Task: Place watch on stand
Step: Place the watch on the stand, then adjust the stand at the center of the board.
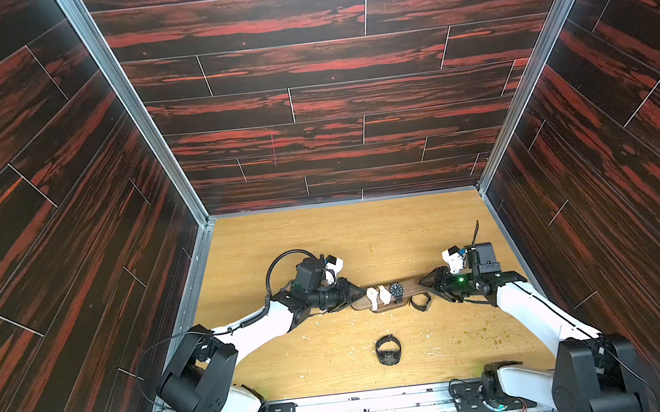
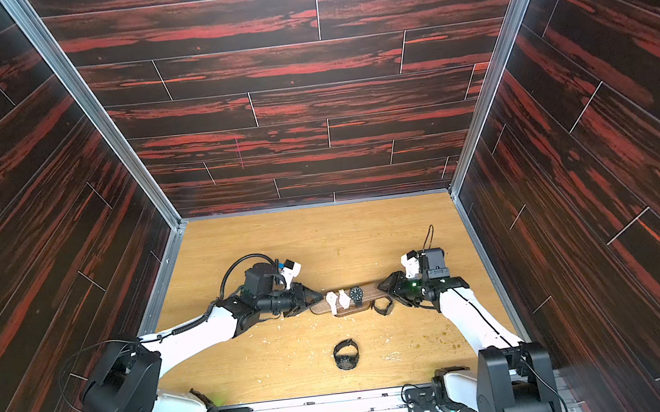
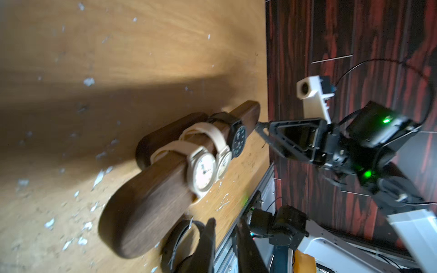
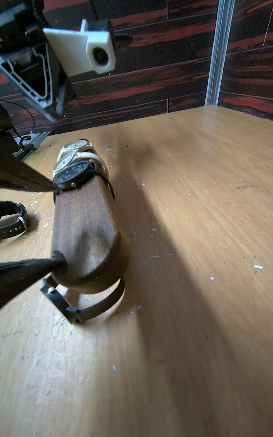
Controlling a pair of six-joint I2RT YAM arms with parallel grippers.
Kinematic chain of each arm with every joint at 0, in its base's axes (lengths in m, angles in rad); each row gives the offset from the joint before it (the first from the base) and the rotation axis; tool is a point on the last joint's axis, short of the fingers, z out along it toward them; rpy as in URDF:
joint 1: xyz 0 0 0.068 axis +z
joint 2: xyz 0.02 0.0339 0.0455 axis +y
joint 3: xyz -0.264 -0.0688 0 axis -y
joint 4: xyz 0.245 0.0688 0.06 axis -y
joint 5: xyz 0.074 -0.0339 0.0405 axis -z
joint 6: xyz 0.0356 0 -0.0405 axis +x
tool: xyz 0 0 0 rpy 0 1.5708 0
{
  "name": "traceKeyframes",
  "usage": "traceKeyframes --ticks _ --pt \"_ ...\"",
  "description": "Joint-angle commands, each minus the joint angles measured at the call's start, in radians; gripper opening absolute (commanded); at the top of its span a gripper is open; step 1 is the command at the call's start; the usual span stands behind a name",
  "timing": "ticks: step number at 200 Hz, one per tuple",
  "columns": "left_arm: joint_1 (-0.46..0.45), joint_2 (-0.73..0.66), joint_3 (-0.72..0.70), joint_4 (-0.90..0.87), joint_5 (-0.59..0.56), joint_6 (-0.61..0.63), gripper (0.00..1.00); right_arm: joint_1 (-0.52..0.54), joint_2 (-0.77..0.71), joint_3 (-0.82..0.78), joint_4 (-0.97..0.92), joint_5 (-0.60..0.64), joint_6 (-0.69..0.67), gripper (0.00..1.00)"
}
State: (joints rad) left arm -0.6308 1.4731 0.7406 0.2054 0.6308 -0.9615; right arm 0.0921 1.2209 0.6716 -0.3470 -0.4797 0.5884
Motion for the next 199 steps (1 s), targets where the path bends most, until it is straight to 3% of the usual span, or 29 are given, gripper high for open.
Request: traceKeyframes --ticks 1,74,199 --pt "-0.052 -0.023 -0.036 -0.03 -0.029 -0.004 0.18 0.008 0.019 0.04 -0.035 0.017 -0.018 0.48" --pt "-0.086 0.079 -0.076 0.077 -0.042 -0.029 0.17 0.009 0.032 0.075 -0.053 0.033 -0.025 0.48" --pt "0.074 0.172 0.124 -0.125 0.005 0.13 0.17 0.009 0.033 0.046 -0.033 0.036 -0.032 0.48"
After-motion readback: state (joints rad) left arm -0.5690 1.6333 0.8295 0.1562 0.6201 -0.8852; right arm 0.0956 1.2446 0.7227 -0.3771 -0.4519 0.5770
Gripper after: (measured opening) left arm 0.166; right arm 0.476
